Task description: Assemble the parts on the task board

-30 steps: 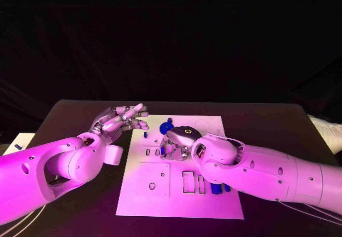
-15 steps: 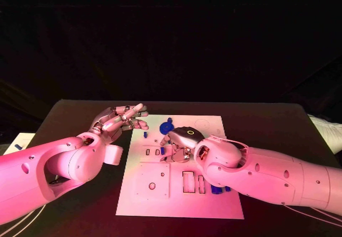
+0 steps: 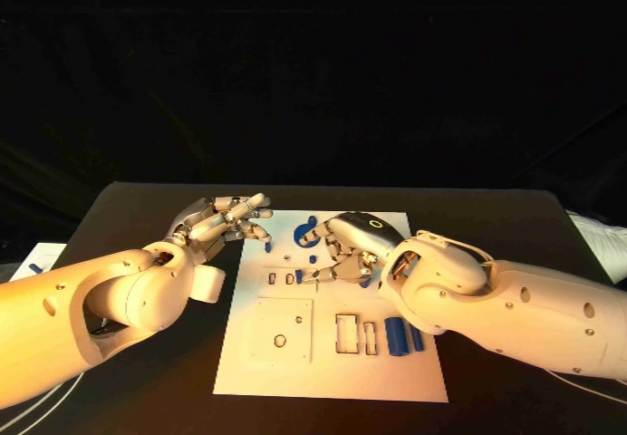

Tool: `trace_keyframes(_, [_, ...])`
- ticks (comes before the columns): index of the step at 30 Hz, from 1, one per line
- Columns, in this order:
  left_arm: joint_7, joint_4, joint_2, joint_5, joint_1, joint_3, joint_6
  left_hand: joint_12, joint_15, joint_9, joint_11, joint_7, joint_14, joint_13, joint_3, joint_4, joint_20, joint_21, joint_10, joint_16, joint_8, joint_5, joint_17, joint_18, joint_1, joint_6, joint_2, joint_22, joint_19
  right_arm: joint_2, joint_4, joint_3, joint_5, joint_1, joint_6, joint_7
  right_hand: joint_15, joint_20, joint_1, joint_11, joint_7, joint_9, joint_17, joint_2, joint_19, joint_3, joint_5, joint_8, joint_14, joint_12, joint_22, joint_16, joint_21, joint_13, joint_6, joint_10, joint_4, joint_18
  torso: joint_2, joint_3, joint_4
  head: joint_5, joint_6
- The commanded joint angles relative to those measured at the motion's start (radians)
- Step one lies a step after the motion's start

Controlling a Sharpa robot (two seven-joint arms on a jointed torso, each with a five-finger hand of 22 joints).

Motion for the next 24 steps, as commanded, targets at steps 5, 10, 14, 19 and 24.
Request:
trace_keyframes(5, [-0.300,-0.035,0.008,-0.284,0.001,0.000,0.118,0.088,-0.071,0.012,-0.077,-0.058,0.213,0.065,0.002,0.006,-0.081,0.466,0.196,0.767,0.014,-0.006,0.681,-0.044,-0.001,0.076,0.004,0.504,0.273,-0.113,0.040,0.005,0.350,0.066,0.069,0.174,-0.006,0.001,0.058,-0.016,-0.018,0.013,0.110,0.070,-0.003,0.036,-0.006,0.017,0.073,0.017,0.133,-0.012,-0.008,0.003,0.050,0.003,-0.028,-0.003,-0.012,0.0030,-0.0033,0.008,0.004])
trace_keyframes(10, [-0.577,-0.066,0.026,-0.541,0.013,0.002,0.236,0.290,-0.091,0.043,-0.101,-0.084,0.238,0.237,-0.041,0.067,-0.094,0.714,0.254,1.200,0.062,-0.008,1.093,-0.095,-0.080,0.111,-0.006,0.836,0.351,-0.195,0.039,0.006,0.536,0.118,0.071,0.203,-0.009,-0.003,0.067,-0.019,-0.021,0.015,0.112,0.085,-0.002,0.038,0.004,0.019,0.074,0.034,0.135,-0.012,-0.007,0.011,0.061,0.011,-0.035,-0.004,-0.027,0.0058,-0.0115,0.014,0.001])
trace_keyframes(14, [-0.746,-0.093,0.059,-0.718,0.036,0.003,0.290,0.854,-0.110,0.121,-0.123,-0.115,0.248,0.793,-0.090,0.128,-0.108,0.838,0.247,1.256,0.170,-0.009,1.148,-0.123,-0.133,0.124,0.005,1.026,0.404,-0.241,0.037,0.006,0.610,0.137,0.057,0.204,-0.011,-0.005,0.066,-0.021,-0.023,0.017,0.112,0.095,-0.001,0.038,0.006,0.021,0.074,0.051,0.135,-0.012,-0.007,0.020,0.069,0.018,-0.037,-0.004,-0.037,0.0076,-0.0175,0.019,0.002])
trace_keyframes(19, [-0.893,-0.123,0.104,-0.908,0.061,0.007,0.351,1.115,-0.116,0.272,-0.140,-0.136,0.248,1.059,-0.150,0.190,-0.123,0.905,0.236,1.256,0.328,-0.072,1.148,-0.142,-0.176,0.077,0.035,1.144,0.444,-0.267,0.028,0.006,0.655,0.145,0.049,0.195,-0.012,-0.007,0.057,-0.022,-0.024,0.018,0.112,0.104,-0.002,0.030,-0.027,0.021,0.074,0.056,0.134,-0.013,-0.008,0.022,0.074,0.020,-0.035,-0.004,-0.043,0.0105,-0.0205,0.026,-0.001])
trace_keyframes(24, [-0.981,-0.152,0.156,-1.000,0.082,0.009,0.396,1.186,-0.130,0.401,-0.150,-0.147,0.248,1.137,-0.192,0.193,-0.128,0.930,0.250,1.256,0.438,-0.069,1.148,-0.153,-0.206,0.028,0.058,1.194,0.464,-0.274,0.022,0.006,0.665,0.147,0.043,0.186,-0.012,-0.007,0.057,-0.022,-0.024,0.018,0.110,0.104,-0.003,0.030,-0.027,0.021,0.074,0.057,0.133,-0.014,-0.009,0.022,0.075,0.020,-0.035,-0.003,-0.050,0.0125,-0.0169,0.034,-0.002])
